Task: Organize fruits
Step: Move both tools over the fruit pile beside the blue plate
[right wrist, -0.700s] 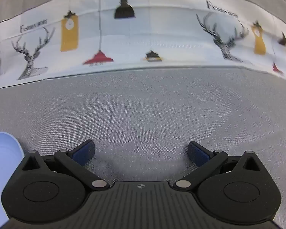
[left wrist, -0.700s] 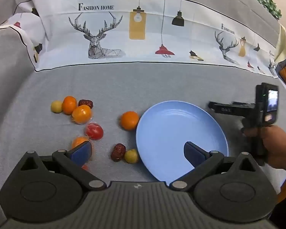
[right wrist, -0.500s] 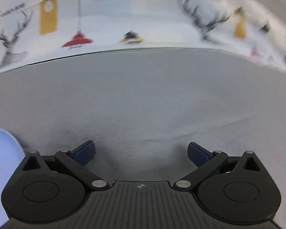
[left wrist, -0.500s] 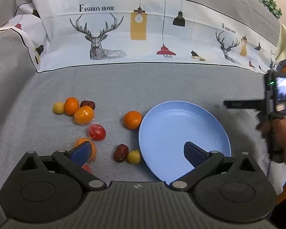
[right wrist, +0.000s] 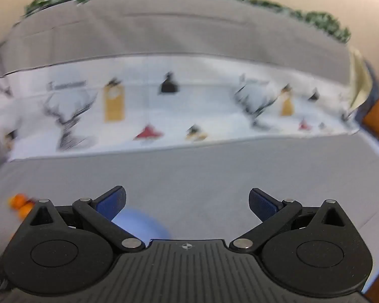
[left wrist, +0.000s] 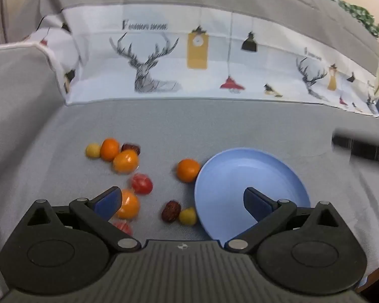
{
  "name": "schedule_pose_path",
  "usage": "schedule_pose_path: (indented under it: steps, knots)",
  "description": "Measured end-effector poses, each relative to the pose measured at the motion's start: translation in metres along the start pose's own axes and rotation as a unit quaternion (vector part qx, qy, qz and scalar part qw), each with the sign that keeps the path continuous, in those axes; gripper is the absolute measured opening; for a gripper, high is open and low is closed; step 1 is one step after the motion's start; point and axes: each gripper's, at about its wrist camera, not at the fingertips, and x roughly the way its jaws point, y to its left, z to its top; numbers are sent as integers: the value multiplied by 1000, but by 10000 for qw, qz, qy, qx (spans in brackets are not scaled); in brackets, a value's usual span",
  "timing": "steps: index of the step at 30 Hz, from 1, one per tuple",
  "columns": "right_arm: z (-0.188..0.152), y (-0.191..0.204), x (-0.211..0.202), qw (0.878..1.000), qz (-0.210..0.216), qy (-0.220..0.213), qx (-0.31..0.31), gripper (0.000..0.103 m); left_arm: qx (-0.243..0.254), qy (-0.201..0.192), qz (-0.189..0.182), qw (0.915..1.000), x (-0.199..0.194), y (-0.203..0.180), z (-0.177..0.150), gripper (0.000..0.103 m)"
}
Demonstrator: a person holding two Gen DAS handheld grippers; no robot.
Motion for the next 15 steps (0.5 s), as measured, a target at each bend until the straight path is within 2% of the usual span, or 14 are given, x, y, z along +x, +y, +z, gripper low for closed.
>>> schedule_pose_path:
  steps: [2, 3, 6, 10, 13, 15]
  knots:
    - [-14, 11, 15, 9983, -16, 558, 159, 102, -108, 123, 35, 9999, 6, 5, -3, 102]
    - [-12, 13, 19, 9977, 108, 650, 183, 102, -125, 158, 63, 9998, 8, 7, -4, 102]
    - [-16, 23, 22, 9984, -80, 486, -283, 102, -114, 194, 166, 9996, 13, 9, -4, 102]
    - [-17, 17, 33, 9973, 179, 650, -306, 102, -206, 327, 84, 9992, 18, 10, -5, 102]
    - [-27, 11, 34, 9960, 347, 779, -248, 102, -99, 382, 81, 9992, 19, 3, -8, 102]
    - [-29, 18, 39, 9961, 317, 790, -248, 102, -35, 363, 51, 9993, 19, 0, -8, 102]
